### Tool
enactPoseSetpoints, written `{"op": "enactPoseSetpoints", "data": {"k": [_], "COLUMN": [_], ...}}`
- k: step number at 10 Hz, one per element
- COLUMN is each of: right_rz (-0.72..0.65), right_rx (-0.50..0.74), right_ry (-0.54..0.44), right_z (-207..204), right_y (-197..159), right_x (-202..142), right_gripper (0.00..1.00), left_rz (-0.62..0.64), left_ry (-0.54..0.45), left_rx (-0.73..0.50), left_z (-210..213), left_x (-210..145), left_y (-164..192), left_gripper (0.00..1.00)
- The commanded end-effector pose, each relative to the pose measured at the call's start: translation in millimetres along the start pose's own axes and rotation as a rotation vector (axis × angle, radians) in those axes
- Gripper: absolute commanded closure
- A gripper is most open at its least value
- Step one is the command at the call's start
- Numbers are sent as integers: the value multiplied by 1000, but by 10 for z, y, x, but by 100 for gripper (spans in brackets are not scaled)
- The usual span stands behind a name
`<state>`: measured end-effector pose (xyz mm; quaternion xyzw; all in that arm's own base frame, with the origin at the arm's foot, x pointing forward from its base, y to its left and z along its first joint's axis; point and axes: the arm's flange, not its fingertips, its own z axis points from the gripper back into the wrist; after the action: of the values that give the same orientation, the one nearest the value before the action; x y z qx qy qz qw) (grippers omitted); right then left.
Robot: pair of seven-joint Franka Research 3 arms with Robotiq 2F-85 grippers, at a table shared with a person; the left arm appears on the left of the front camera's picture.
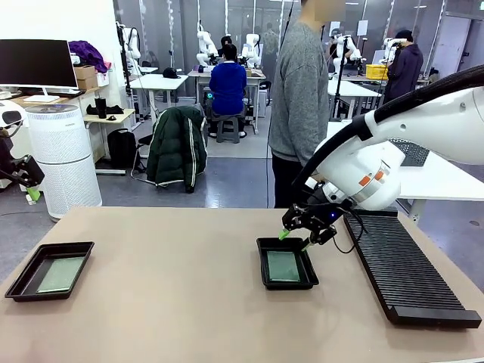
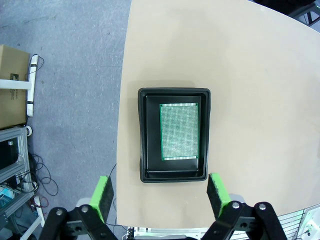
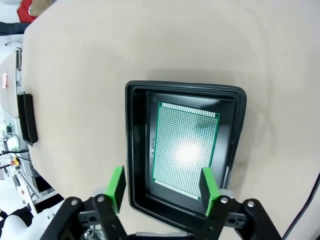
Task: Inspect and transfer BCBs to ESD trays.
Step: Pick up the Blank PCB from the PCB Rack and place it in the right ESD tray.
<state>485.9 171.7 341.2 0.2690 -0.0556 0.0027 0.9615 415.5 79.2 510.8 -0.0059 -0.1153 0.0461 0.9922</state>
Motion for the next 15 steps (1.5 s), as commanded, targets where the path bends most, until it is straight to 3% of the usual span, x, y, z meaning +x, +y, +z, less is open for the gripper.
{"op": "enactPoseSetpoints", "data": {"k": [1, 5, 9, 15], "right_rz": [-17, 10, 16, 41], "right_rx": [-59, -134, -181, -153], "right_ry": [44, 67, 158, 129], "right_z": [124, 384, 695, 603], "right_y": [146, 356, 541, 513], "right_x": [55, 60, 103, 41], "right_gripper": [0, 0, 0, 0], "left_rz": [-1, -1, -1, -1], "left_ry": [-12, -12, -12, -12], "left_rx": [1, 1, 1, 1], "left_z": [-28, -28, -28, -28], "left_x": [-18, -18, -18, -18], "left_y": [10, 10, 10, 10], "left_gripper": [0, 0, 0, 0]}}
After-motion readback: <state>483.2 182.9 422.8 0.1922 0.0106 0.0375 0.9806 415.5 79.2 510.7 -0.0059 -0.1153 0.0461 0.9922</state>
